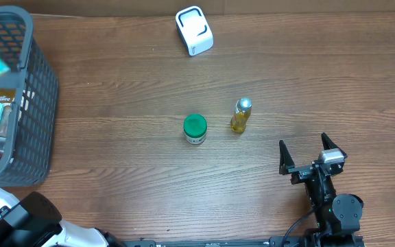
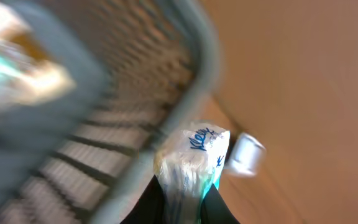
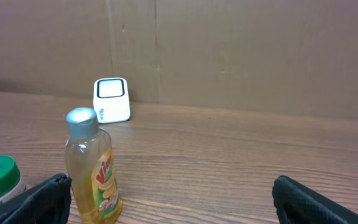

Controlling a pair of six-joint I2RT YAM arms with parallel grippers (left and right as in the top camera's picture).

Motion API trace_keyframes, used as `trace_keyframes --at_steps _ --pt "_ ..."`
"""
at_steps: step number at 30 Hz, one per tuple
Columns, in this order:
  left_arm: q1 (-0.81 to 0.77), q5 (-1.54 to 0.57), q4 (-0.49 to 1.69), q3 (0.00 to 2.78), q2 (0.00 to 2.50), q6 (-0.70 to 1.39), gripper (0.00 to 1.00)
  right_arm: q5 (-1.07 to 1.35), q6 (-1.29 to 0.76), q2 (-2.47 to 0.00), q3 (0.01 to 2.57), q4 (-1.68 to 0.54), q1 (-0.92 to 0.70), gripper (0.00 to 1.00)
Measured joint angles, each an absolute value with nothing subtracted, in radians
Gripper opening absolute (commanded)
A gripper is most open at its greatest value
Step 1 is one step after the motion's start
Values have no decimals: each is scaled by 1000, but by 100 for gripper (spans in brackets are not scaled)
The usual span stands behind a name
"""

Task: Scan the item barcode
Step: 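Carry the tissue pack toward the scanner and lower it to the table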

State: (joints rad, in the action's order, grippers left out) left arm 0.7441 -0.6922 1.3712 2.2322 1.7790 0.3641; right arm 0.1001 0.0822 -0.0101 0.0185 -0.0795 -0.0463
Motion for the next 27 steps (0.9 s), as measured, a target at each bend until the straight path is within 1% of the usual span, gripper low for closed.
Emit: trace_keyframes --at_steps 2,4,6,10,14,20,27 --pt "721 -796 1410 2232 1779 332 4 100 82 -10 19 -80 -46 100" --pt "680 -857 1450 2232 1779 281 7 100 82 -10 19 -80 -46 100" --pt "601 -913 1488 2232 1779 206 7 100 82 -10 19 -80 -46 100" --pt "455 -932 1504 2194 1779 128 7 100 82 -10 19 -80 -46 100" --pt "315 -904 1493 2093 1779 99 7 100 81 -10 19 -80 -46 100" --pt "137 -886 1356 1891 1780 93 7 100 82 -10 19 -80 -46 100" --pt "-46 -878 1063 1669 1783 167 8 100 82 -10 19 -79 -46 100"
